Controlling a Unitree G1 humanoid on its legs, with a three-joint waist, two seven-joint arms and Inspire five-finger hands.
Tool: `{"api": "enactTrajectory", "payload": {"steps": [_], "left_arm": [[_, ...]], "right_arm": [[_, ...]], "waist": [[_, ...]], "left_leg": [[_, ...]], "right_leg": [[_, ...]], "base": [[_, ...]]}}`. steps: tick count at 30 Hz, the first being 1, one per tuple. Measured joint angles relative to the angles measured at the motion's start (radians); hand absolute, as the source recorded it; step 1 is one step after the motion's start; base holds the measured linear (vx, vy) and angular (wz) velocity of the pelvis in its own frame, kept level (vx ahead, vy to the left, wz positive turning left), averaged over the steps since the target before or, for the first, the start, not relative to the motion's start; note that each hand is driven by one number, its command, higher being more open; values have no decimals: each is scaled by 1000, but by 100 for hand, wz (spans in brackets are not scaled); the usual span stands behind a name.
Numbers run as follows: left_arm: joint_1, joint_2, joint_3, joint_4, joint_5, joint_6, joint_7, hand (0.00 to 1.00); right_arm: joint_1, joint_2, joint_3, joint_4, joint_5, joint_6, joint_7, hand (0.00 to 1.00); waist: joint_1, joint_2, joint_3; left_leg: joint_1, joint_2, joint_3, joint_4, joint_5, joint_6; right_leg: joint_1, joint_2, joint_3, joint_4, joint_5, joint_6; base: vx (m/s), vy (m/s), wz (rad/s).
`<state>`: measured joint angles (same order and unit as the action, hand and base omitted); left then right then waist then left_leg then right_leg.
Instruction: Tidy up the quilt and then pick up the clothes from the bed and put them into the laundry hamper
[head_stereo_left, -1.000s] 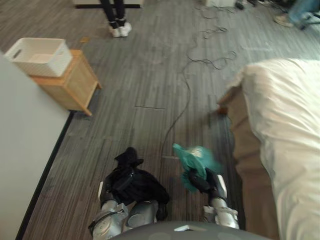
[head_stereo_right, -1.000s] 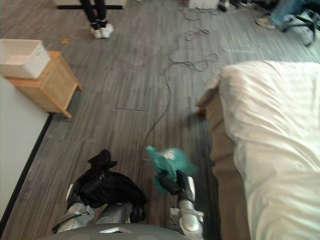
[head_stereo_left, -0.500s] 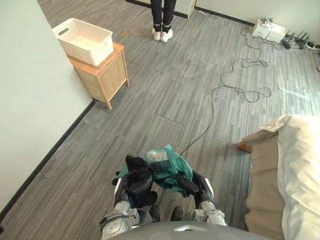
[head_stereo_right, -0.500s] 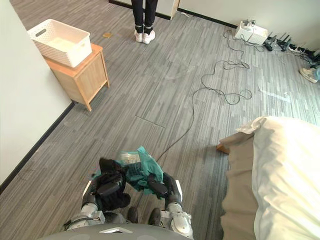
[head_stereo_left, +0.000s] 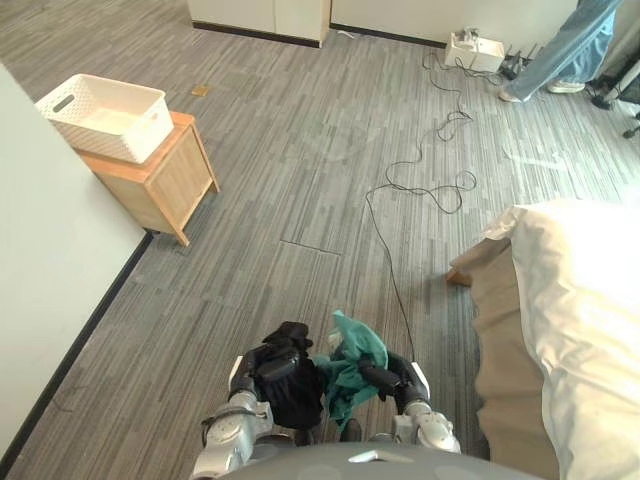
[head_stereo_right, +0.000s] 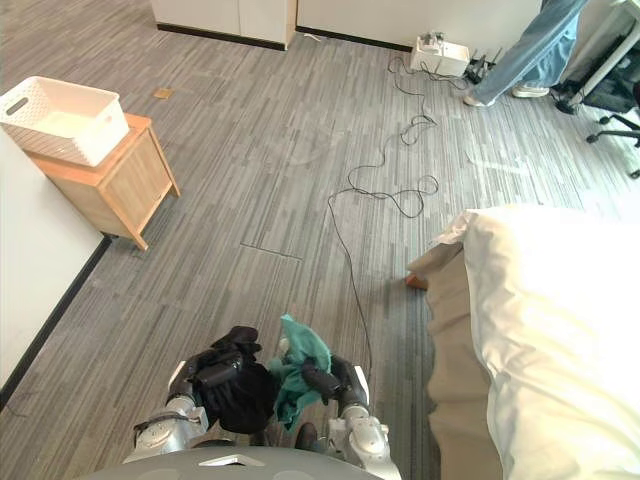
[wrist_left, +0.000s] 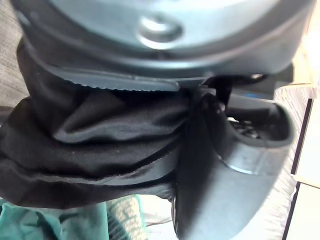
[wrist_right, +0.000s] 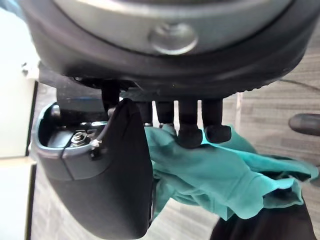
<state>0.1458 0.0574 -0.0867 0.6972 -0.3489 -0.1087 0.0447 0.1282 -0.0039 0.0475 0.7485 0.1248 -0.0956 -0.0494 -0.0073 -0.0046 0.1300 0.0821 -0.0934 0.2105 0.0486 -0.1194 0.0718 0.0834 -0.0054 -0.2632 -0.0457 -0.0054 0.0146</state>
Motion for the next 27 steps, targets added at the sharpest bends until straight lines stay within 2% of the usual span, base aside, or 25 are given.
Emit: {"api": "enactTrajectory", "payload": {"steps": [3, 5, 6, 7, 8, 9, 10, 12, 14, 15, 16, 17, 18, 19, 20, 21, 22, 23, 24, 25, 26, 27], "left_arm": [[-49, -3, 67, 79, -47, 0, 1, 0], [-63, 0, 82, 91, -53, 0, 1, 0], [-67, 1, 94, 89, -58, 0, 1, 0], [-67, -8, 99, 88, -87, 0, -1, 0], [-64, -13, 99, 87, -95, 0, -3, 0], [-61, -24, 94, 86, -134, 1, -11, 0], [-62, -26, 93, 82, -150, 1, -20, 0], [-71, -26, 93, 68, -161, 0, -25, 0], [-85, -28, 93, 68, -161, 0, -26, 0], [-90, -31, 93, 68, -161, 0, -27, 0], [-98, -38, 93, 68, -161, 0, -28, 0], [-100, -42, 93, 68, -160, 0, -28, 0], [-99, -48, 93, 69, -160, 0, -28, 0], [-103, -49, 94, 81, -159, 1, -22, 0], [-115, -49, 94, 81, -159, 1, -17, 0], [-135, -33, 104, 79, -160, 0, -10, 0], [-143, -19, 114, 79, -160, 1, -4, 0], [-142, -15, 126, 78, -160, 1, -3, 0], [-139, -13, 136, 76, -160, 1, 0, 0], [-130, -10, 137, 62, -159, 1, 6, 0], [-95, 0, 132, 41, -158, 0, 8, 0], [-85, 4, 125, 38, -155, 0, 7, 0]], "right_arm": [[-96, -12, -49, 98, 0, 25, -17, 0], [-110, -23, -47, 105, 0, 30, -24, 0], [-112, -30, -46, 103, 1, 30, -25, 0], [-113, -41, -38, 101, 1, 30, -25, 0], [-112, -45, -34, 99, 1, 30, -25, 0], [-114, -63, -29, 99, 2, 30, -27, 0], [-124, -71, -29, 99, 2, 31, -28, 0], [-157, -78, -39, 99, 3, 31, -30, 0], [-171, -78, -49, 99, 7, 32, -30, 0], [-172, -78, -49, 99, 9, 34, -30, 0], [-175, -79, -54, 99, 9, 35, -30, 0], [-177, -80, -56, 99, 8, 36, -30, 0], [-187, -83, -56, 100, 8, 38, -30, 0], [-199, -86, -53, 104, 8, 40, -31, 0], [-214, -79, -49, 107, 8, 42, -31, 0], [-239, -67, -35, 107, 6, 43, -27, 0], [-247, -52, -22, 107, 4, 43, -24, 0], [-260, -41, -14, 108, 0, 43, -23, 0], [-270, -29, -11, 107, 1, 42, -19, 0], [-275, -21, 0, 107, 1, 42, -9, 0], [-260, -10, 0, 104, 1, 37, -1, 0], [-253, -6, -6, 100, 1, 32, -2, 0]], "waist": [[0, 40, -1], [-12, 47, 1], [-12, 45, 4], [-11, 55, 20], [-10, 62, 28], [4, 71, 48], [11, 80, 50], [12, 75, 81], [16, 65, 100], [17, 64, 104], [18, 58, 107], [18, 57, 109], [24, 86, 105], [31, 81, 109], [33, 67, 117], [35, 47, 128], [34, 29, 133], [35, 21, 134], [36, 22, 133], [42, 24, 132], [47, 25, 119], [46, 19, 110]], "left_leg": [[-3, 12, 81, 1, -10, -17], [-47, 31, 121, 104, -53, -72], [-130, 63, 155, 293, -90, -104], [-202, 117, 176, 516, -94, -98], [-238, 145, 173, 627, -79, -94], [-328, 210, 166, 847, -65, -87], [-374, 228, 141, 895, -98, -88], [-433, 225, 73, 848, -133, -101], [-463, 220, 37, 688, -136, -109], [-467, 214, 29, 556, -119, -110], [-468, 193, 24, 328, -27, -114], [-468, 187, 24, 231, 21, -114], [-454, 192, 26, 68, 133, -124], [-444, 180, 44, 66, 265, -85], [-453, 166, 45, 94, 246, -64], [-471, 148, 44, 151, 198, -43], [-470, 132, 54, 217, 171, -23], [-449, 126, 60, 235, 154, -13], [-425, 133, 62, 248, 140, -11], [-378, 137, 69, 248, 111, -24], [-293, 137, 64, 207, 55, -41], [-253, 133, 57, 182, 26, -43]], "right_leg": [[-15, 11, 58, -9, 9, -11], [-21, 6, 78, -8, 7, -15], [-21, 0, 93, -9, -2, -27], [8, 5, 106, -11, -7, -34], [26, 10, 112, -11, -11, -39], [51, 14, 152, -9, -28, -58], [52, 7, 178, -7, -37, -67], [55, -16, 223, -3, -51, -62], [54, -48, 242, 13, -76, -46], [60, -70, 244, 19, -98, -33], [69, -107, 240, 26, -131, -3], [74, -118, 236, 26, -144, 10], [91, -128, 236, 29, -174, 46], [105, -142, 226, 30, -195, 55], [108, -156, 215, 35, -194, 53], [107, -173, 192, 57, -177, 63], [129, -203, 183, 64, -144, 108], [150, -207, 187, 66, -103, 128], [153, -202, 182, 101, -54, 131], [140, -197, 184, 180, -23, 138], [101, -197, 187, 354, -2, 152], [67, -205, 191, 464, 16, 169]], "base": [[34, -36, -60], [77, -62, -35], [75, -110, -36], [75, -122, -40], [89, -77, -65], [122, -15, -70], [134, 14, -75], [155, 67, -61], [192, 116, -38], [287, 156, -3], [333, 179, 4], [418, 233, 5], [502, 282, 1], [508, 278, 0], [500, 241, 16], [504, 206, 28], [604, 197, 24], [580, 149, 5], [437, 88, -28], [404, 130, -41], [333, 134, -34], [420, 126, 2]]}}
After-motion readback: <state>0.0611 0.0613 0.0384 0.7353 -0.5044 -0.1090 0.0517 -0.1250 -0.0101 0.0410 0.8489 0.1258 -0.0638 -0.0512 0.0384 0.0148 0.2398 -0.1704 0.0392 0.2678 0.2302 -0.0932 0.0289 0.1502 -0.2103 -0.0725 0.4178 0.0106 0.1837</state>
